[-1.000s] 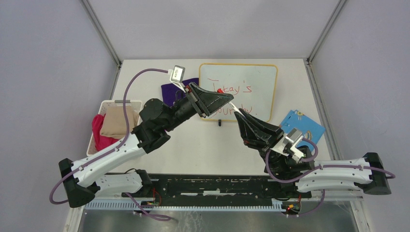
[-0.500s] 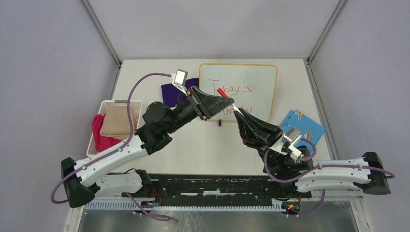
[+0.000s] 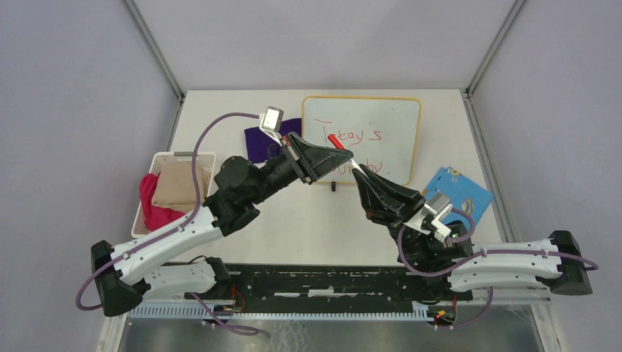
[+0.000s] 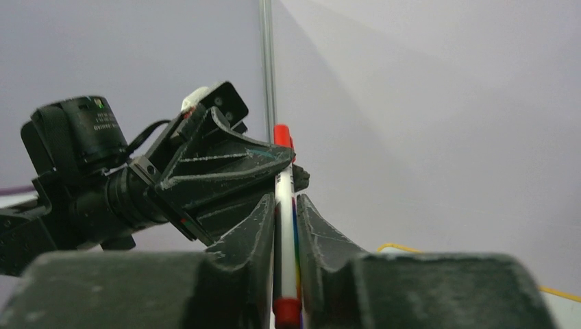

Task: Write a sentence on the whiteboard
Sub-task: Place the whiteboard marker at the center of the board.

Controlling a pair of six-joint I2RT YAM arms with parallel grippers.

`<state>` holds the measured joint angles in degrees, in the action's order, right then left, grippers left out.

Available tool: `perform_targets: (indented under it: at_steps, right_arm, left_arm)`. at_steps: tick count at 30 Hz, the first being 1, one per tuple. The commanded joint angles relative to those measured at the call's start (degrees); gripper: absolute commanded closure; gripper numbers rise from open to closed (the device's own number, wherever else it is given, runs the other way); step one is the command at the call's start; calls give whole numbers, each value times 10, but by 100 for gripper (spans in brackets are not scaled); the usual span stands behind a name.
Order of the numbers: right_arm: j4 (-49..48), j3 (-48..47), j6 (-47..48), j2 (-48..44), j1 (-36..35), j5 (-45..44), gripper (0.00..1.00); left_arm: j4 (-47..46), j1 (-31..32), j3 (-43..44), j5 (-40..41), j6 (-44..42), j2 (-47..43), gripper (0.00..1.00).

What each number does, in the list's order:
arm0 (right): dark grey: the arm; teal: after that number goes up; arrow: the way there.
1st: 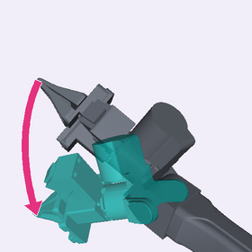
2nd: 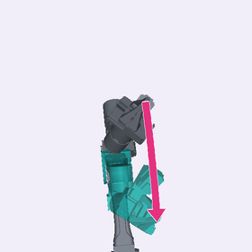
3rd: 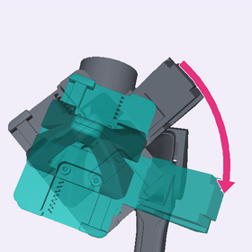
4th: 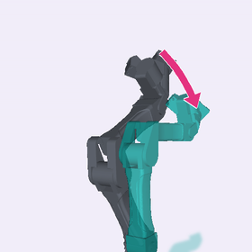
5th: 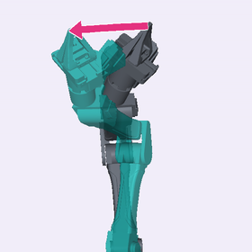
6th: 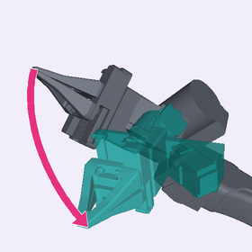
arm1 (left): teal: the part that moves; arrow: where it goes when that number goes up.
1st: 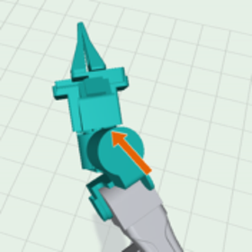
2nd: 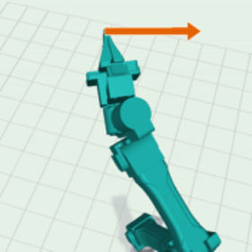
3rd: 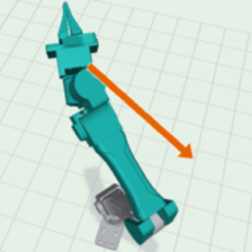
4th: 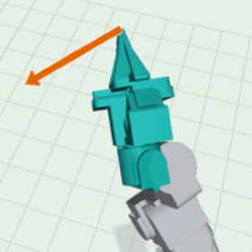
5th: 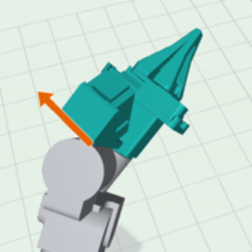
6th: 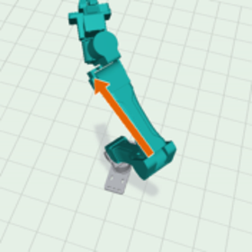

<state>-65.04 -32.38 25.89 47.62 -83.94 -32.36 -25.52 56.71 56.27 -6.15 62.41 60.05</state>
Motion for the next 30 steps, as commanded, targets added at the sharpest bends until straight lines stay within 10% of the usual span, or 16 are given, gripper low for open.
perform_targets:
  at_steps: [1,11,19,30]
  right_arm:
    - [172,-54,-27,-23,0,-4,51]
    - [503,-32,-131,-123,0,-8,38]
    - [605,28,-189,-115,0,-195,38]
    - [612,73,-285,-99,43,-175,37]
  left_arm:
    - [111,-2,26,74,-83,-44,98]
    - [533,-2,128,306,-342,-84,98]
    - [723,-6,121,444,-432,7,98]
    - [638,-217,38,229,-405,125,98]
